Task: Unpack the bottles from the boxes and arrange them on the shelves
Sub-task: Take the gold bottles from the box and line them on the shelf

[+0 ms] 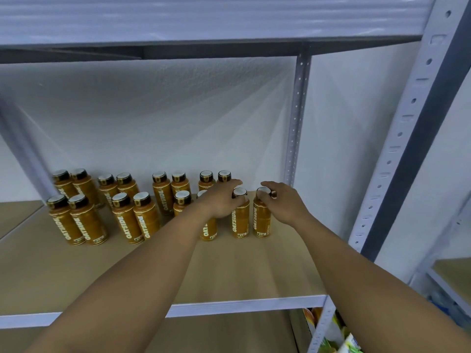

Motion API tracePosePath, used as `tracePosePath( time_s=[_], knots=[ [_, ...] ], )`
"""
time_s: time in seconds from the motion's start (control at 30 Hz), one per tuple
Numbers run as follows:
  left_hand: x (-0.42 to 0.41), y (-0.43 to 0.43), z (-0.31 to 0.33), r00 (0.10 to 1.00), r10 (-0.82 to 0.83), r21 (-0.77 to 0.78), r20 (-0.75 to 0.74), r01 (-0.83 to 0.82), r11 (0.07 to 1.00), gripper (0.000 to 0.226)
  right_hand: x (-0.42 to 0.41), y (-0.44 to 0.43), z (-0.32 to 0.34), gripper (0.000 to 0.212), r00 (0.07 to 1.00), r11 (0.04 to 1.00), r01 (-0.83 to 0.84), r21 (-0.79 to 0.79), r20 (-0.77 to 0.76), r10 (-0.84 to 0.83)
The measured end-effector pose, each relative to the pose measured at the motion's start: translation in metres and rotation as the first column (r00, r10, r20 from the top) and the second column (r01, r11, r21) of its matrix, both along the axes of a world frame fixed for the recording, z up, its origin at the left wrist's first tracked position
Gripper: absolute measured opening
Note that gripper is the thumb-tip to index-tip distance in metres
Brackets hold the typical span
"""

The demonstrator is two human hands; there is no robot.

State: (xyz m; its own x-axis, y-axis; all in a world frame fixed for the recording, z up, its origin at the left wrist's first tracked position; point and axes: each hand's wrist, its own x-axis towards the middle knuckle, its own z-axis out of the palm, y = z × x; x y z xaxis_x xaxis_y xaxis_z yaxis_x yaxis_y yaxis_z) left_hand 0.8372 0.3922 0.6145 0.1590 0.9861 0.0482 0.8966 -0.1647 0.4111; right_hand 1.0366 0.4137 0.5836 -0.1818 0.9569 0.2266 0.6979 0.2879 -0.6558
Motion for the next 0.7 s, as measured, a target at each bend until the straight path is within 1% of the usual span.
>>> tracePosePath(
  time_s=[0.1,0.17,0.27,0.37,0.5,0.7],
  knots=[
    [-0.003,0.001,0.012,0.999,-0.036,-0.038,-0.016,0.035,0.999,0.055,-0.001,-0.001,0.008,0.049,0.999,0.999,0.033,0.023,0.032,-0.034],
    [-0.005,0.004,0.021,0.996,-0.065,-0.073,-0.055,0.061,0.995,0.05,0.0,0.002,0.019,0.048,0.991,0.998,0.037,0.043,0.124,-0.042],
    [-0.006,0.009,0.03,0.978,-0.142,-0.152,-0.155,0.118,0.981,0.048,-0.001,0.006,0.035,0.048,0.955,1.0,-0.004,-0.017,0.296,0.009],
    [-0.005,0.013,0.033,0.962,-0.172,-0.151,-0.213,0.142,0.978,0.048,-0.004,0.009,0.044,0.044,0.911,0.998,-0.04,-0.048,0.408,0.056],
    [-0.003,0.016,0.034,0.952,-0.186,-0.126,-0.245,0.159,0.979,0.048,-0.007,0.011,0.051,0.043,0.877,0.996,-0.067,-0.051,0.474,0.083],
    [-0.001,0.017,0.032,0.957,-0.174,-0.093,-0.232,0.157,0.983,0.047,-0.007,0.017,0.051,0.046,0.863,0.99,-0.115,-0.086,0.485,0.142]
  ],
)
